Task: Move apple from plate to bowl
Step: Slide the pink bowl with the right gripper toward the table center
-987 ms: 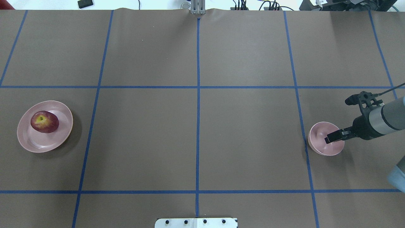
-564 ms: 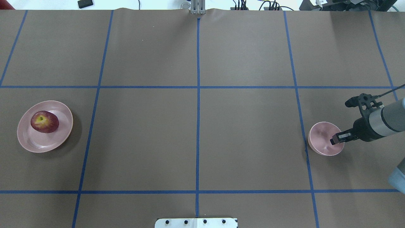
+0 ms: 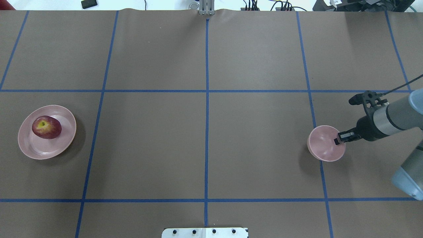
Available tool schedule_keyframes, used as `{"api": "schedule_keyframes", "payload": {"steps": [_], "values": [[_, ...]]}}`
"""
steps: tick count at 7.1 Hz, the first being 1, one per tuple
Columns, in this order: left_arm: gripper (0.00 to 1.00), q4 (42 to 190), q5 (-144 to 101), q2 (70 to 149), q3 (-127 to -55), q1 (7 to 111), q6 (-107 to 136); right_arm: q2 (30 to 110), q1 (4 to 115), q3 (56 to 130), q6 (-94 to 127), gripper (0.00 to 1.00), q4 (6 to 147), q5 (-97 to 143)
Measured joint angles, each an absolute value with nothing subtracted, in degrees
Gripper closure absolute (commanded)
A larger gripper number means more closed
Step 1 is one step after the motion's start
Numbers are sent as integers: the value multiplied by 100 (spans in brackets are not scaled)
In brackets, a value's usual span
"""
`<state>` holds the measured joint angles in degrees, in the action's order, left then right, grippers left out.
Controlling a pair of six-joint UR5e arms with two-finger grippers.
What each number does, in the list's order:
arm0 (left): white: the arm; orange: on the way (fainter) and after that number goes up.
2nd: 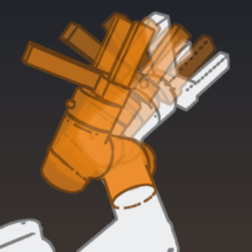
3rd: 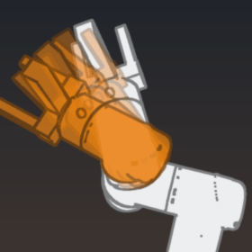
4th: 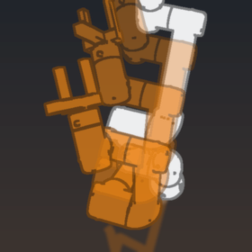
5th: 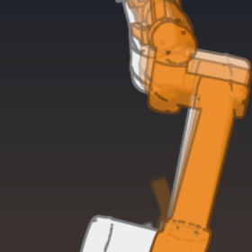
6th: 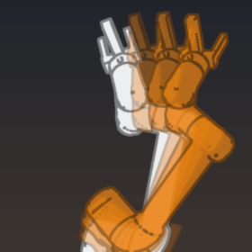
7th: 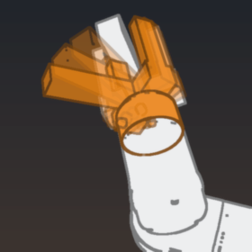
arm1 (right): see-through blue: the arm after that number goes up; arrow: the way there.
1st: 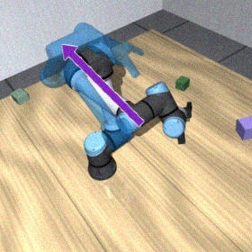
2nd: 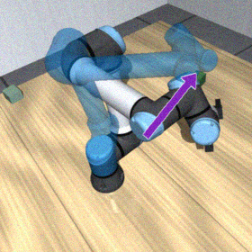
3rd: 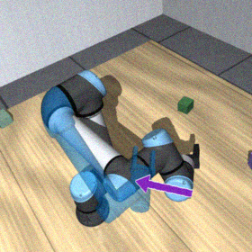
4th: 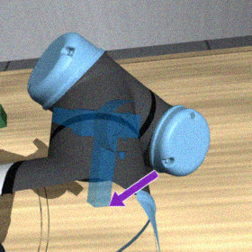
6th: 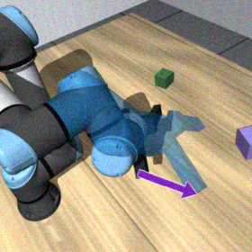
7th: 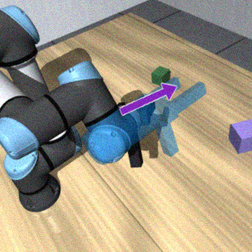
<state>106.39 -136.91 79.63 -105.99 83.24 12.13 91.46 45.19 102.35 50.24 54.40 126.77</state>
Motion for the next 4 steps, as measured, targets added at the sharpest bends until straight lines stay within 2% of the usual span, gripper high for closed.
{"api": "schedule_keyframes", "payload": {"steps": [2,4], "values": [[2,10644,-13693,7971,-10605,8304,1231,7232,4307,9873,6019,100,6918,12344],[2,10727,-13688,8011,-10614,8067,1723,5388,4067,8603,6950,100,7662,11828]]}}
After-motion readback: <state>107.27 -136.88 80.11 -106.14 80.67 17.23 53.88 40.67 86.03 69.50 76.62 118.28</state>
